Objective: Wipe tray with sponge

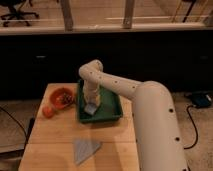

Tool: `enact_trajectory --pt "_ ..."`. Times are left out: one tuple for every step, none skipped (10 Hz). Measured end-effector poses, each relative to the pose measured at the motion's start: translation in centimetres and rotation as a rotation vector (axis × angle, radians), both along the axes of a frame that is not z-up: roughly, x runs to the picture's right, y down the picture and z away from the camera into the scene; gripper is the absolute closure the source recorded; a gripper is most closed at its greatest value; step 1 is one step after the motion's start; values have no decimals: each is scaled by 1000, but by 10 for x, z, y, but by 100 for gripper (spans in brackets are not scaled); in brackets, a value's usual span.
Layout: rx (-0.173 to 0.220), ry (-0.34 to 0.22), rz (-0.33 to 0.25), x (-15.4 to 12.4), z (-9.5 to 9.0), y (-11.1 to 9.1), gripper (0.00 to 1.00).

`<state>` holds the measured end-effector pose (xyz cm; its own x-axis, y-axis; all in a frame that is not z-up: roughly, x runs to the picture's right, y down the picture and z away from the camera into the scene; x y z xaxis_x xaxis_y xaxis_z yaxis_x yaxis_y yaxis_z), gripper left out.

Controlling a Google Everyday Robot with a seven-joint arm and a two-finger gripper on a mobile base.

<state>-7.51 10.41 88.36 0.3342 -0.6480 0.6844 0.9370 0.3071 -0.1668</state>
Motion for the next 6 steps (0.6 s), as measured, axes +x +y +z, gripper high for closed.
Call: enact_trajectory --pt "7 17 11 14 -3 0 100" --pt "14 44 29 32 -1 -4 100" --pt "21 59 38 41 1 -8 100" --pt "32 83 58 53 9 -19 100" --pt "39 109 73 62 21 -34 100" --pt "41 119 86 62 29 -45 100"
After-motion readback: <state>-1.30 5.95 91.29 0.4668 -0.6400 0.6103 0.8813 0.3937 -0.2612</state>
